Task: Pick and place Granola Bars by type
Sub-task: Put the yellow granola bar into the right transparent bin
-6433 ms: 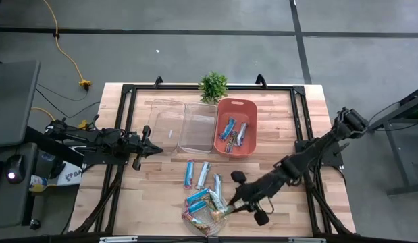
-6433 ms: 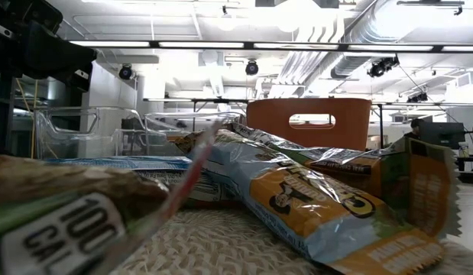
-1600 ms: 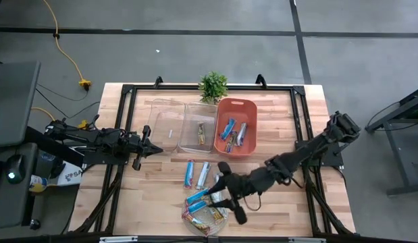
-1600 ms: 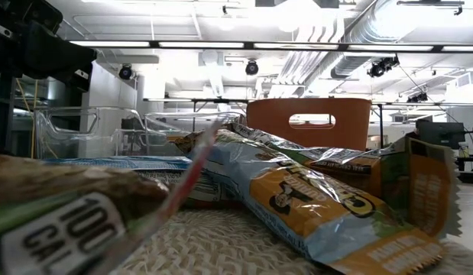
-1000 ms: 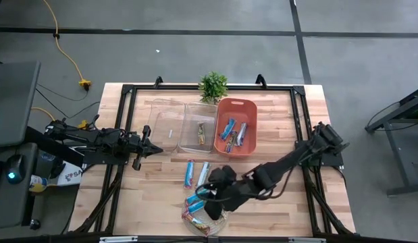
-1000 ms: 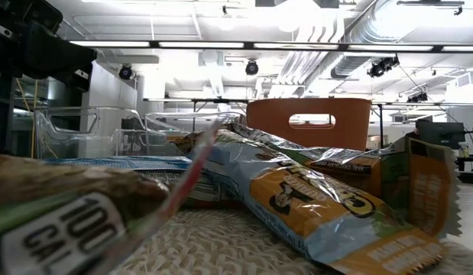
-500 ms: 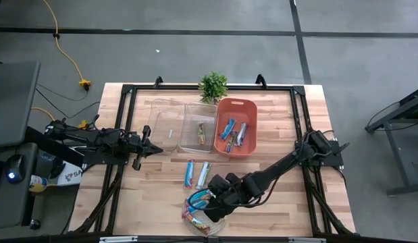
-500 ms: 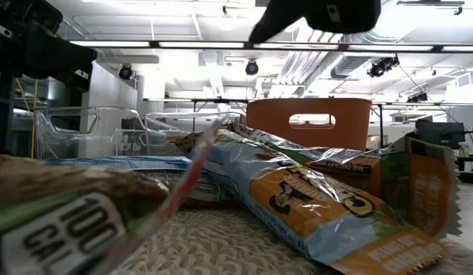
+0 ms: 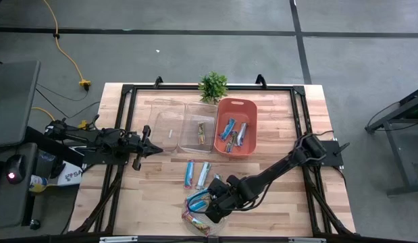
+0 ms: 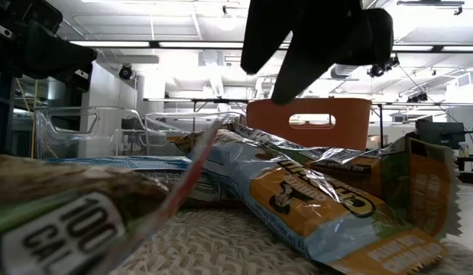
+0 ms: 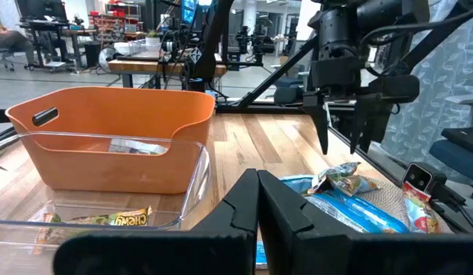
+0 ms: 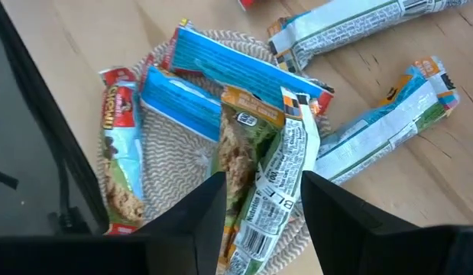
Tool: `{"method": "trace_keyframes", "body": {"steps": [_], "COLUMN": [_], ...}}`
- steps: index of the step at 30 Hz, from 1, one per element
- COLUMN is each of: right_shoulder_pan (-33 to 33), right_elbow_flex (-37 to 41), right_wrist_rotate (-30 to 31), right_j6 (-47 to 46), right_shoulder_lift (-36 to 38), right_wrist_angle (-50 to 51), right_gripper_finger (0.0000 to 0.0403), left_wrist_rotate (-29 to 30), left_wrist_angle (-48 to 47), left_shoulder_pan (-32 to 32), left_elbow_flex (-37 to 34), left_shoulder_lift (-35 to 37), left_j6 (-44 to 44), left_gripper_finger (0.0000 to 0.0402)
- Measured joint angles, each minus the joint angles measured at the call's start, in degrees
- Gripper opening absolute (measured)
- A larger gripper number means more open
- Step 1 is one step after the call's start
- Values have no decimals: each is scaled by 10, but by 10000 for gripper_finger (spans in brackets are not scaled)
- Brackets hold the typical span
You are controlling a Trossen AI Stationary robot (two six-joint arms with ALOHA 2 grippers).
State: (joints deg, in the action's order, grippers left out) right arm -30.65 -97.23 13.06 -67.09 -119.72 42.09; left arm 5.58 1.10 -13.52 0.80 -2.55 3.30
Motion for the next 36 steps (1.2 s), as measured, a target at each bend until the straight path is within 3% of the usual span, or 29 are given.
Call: {"method": "trace_keyframes", "body": {"steps": [8, 17, 36], "right_shoulder_pan": [8, 12, 30], "right_elbow_flex": [39, 72, 72], "right_wrist_rotate": [-5, -23, -14], "right_j6": [-26, -36, -8], "right_shoulder_lift": [-4, -4, -4], "right_wrist_angle": [-14, -97, -82], "right_gripper_finger": [153, 153, 153], "left_wrist_rotate": [0, 0, 0], "left_wrist_angle": [0, 0, 0], "left_shoulder_pan": [0, 0, 0], "left_elbow_flex": [0, 0, 0], "left_shoulder_lift": [0, 0, 0], "left_j6": [0, 0, 0], "left_gripper_finger": [1, 1, 1]}}
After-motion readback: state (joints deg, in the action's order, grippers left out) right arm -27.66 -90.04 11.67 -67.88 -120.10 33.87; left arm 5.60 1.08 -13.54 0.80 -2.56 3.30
